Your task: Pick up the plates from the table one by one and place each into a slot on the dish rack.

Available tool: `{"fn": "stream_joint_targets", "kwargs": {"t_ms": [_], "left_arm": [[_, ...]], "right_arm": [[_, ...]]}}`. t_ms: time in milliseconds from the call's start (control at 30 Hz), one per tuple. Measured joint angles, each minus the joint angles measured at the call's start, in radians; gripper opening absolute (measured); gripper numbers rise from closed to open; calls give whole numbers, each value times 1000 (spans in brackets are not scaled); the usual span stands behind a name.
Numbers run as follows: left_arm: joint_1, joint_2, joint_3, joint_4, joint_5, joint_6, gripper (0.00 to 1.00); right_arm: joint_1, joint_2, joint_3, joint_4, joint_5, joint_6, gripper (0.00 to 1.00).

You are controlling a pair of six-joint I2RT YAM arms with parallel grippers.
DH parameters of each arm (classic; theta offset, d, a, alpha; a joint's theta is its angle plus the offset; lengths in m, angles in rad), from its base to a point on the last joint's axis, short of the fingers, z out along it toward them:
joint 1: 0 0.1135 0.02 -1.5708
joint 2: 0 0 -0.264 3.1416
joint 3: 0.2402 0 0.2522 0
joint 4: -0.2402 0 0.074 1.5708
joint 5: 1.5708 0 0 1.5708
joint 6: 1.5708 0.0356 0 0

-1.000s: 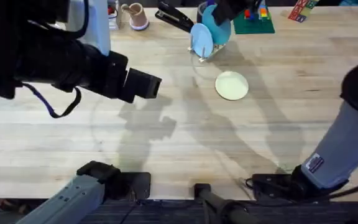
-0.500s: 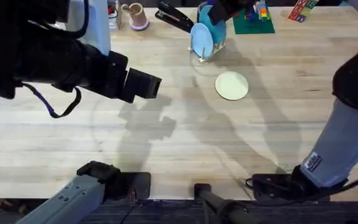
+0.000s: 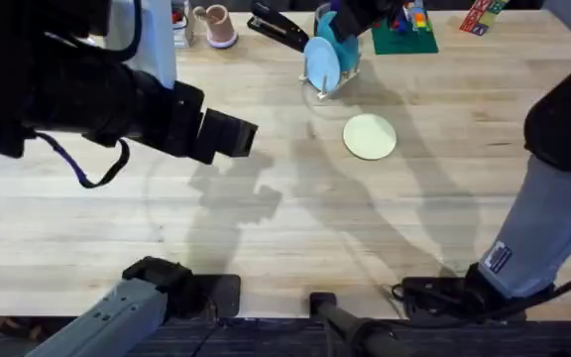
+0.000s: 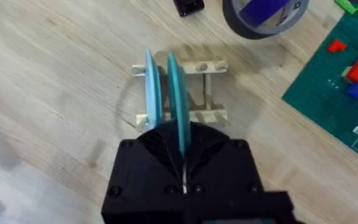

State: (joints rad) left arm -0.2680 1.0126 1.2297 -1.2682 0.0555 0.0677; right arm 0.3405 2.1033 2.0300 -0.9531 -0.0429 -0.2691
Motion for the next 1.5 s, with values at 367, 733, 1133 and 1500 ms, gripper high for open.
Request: {"fn": "stream_joint_targets", "kwargs": {"t_ms": [367,733,1133,1500], "left_arm": [[0,0,0,0,0,0,995],[0,0,0,0,0,0,995],[0,0,0,0,0,0,995],[0,0,0,0,0,0,995]], "right_arm": [[6,39,0,4,-3,1,30],[6,39,0,4,-3,3,30],[6,39,0,4,-3,7,185],[6,39,1,-5,-3,8,225]]}}
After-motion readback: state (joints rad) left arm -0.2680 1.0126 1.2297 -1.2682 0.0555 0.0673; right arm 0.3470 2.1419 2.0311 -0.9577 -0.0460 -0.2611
